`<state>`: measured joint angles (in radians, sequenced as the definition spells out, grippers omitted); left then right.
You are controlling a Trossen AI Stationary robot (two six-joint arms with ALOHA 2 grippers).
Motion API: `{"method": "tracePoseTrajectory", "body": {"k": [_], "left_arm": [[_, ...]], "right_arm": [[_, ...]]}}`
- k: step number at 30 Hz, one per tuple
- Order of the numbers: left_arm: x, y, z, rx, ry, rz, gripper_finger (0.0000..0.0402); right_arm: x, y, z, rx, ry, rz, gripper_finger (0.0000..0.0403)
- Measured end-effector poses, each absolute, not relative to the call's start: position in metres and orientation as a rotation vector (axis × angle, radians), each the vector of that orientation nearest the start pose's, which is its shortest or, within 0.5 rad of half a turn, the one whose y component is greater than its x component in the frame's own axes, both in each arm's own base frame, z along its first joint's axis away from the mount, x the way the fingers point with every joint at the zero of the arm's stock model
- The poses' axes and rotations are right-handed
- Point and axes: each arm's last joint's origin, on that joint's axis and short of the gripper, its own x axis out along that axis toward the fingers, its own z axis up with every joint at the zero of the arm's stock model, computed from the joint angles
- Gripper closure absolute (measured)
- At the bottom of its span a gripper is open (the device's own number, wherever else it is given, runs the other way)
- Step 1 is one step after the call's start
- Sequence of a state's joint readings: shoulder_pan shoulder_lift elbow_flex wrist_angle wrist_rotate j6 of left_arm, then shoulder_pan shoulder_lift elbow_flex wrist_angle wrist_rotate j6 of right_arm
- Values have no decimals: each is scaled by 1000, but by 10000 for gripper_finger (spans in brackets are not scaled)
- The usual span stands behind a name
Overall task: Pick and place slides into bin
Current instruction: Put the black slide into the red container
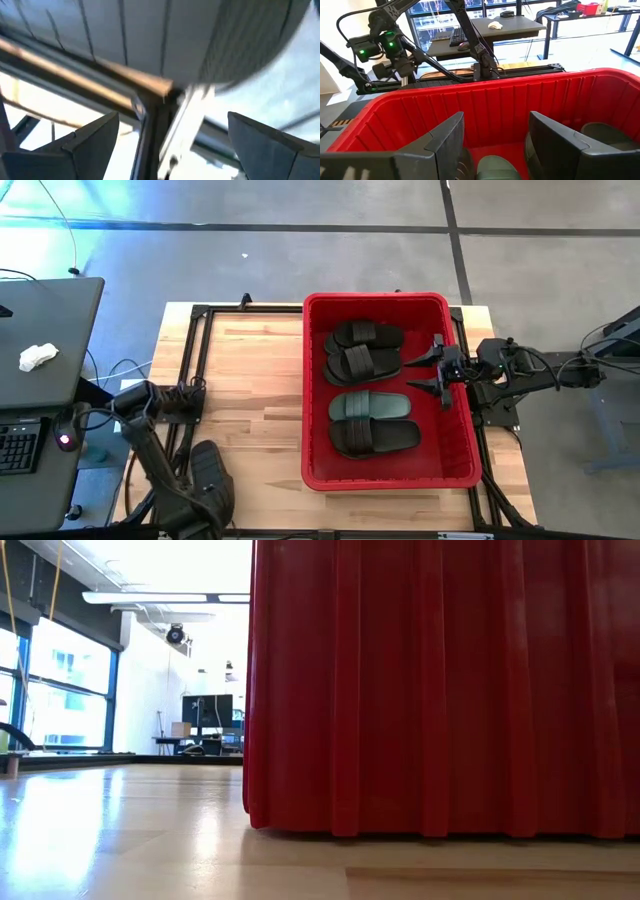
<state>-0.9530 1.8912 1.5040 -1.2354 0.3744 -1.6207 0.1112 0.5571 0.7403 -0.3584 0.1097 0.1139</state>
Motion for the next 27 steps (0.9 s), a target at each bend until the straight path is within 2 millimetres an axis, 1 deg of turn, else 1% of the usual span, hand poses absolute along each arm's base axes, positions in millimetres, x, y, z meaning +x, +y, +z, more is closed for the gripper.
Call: {"method": "tracePoseTrajectory", "body": {"k": [2, 4, 6, 9, 11, 15, 19, 22, 25, 27], "left_arm": [[183, -298, 223, -602, 1924, 467, 48], [174, -309, 223, -609, 1916, 427, 48], [166, -318, 222, -618, 1828, 413, 48], [161, -330, 220, -653, 1656, 396, 48], [160, -330, 219, -639, 1641, 388, 48], [160, -330, 211, -590, 1647, 429, 48], [163, -334, 192, -534, 1647, 454, 48], [170, -334, 180, -510, 1656, 482, 48], [177, -333, 174, -520, 1648, 506, 48], [179, -332, 173, -523, 1651, 514, 48]], "right_arm": [[121, 10, 330, 93, 174, -9, 190], [121, 10, 330, 93, 174, -9, 190], [121, 10, 330, 93, 177, -9, 190], [120, 10, 329, 103, 182, -11, 190], [120, 10, 329, 108, 185, -13, 190], [120, 10, 329, 108, 185, -21, 190], [120, 10, 328, 111, 193, -24, 190], [120, 10, 328, 118, 193, -24, 190], [120, 10, 328, 135, 193, -26, 190], [120, 10, 328, 135, 193, -26, 190]]}}
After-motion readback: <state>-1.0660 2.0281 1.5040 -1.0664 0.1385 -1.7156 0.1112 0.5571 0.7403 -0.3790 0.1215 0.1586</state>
